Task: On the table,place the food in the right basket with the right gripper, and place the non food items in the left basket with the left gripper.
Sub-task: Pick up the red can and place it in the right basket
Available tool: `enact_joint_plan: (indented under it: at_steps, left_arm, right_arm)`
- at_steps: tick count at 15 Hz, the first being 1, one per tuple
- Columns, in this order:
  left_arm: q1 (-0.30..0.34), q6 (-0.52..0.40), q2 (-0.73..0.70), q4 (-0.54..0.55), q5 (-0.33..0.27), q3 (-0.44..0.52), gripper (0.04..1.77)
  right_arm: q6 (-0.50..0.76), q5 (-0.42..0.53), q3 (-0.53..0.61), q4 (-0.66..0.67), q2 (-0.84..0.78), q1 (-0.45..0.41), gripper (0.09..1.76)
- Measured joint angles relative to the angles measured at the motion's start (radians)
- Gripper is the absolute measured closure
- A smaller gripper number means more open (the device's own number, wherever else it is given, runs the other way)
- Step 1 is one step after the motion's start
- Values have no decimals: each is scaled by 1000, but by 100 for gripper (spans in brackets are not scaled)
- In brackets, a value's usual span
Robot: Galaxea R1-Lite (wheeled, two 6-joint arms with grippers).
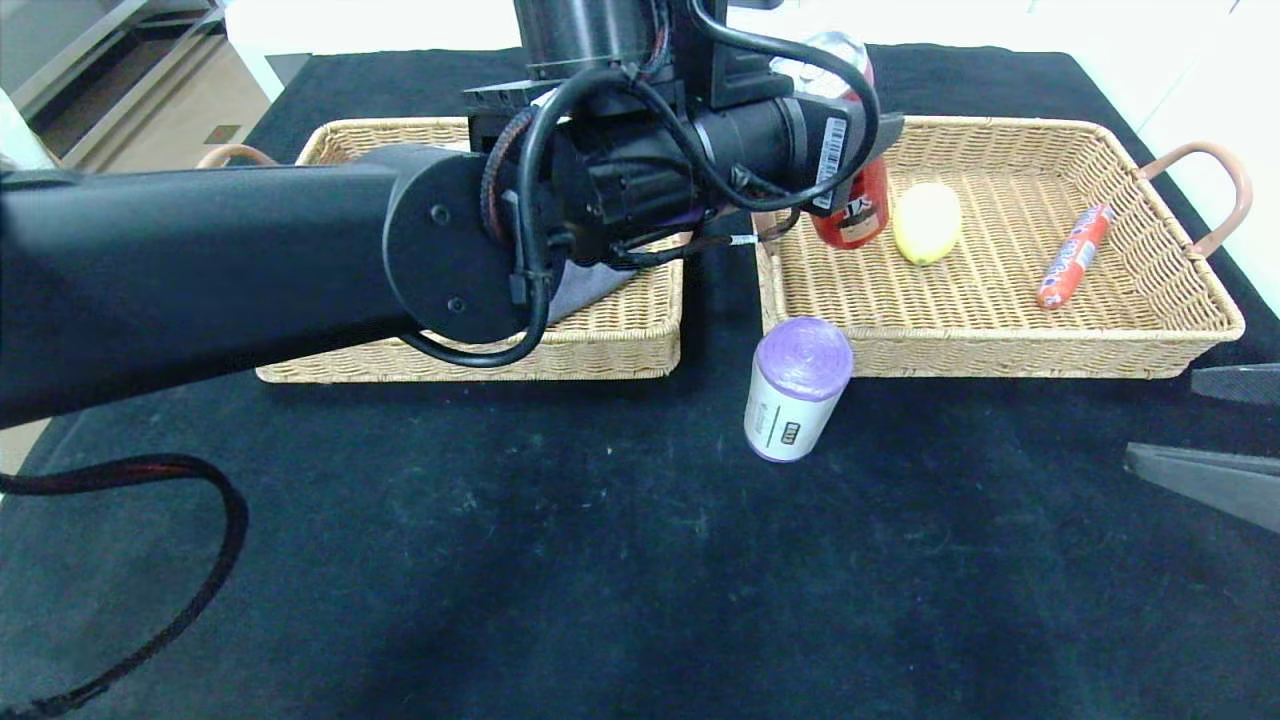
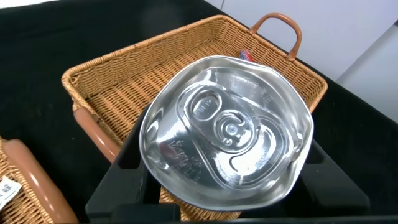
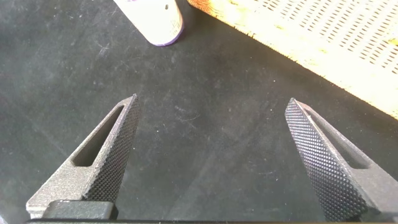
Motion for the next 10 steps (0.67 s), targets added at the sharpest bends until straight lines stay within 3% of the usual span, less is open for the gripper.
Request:
enact_joint_plan:
  at_steps: [10]
  left_arm:
    - [28,-14,57,-38,-34,-3,77]
  right_arm:
    - [-2,-1,0,0,7,-3,14]
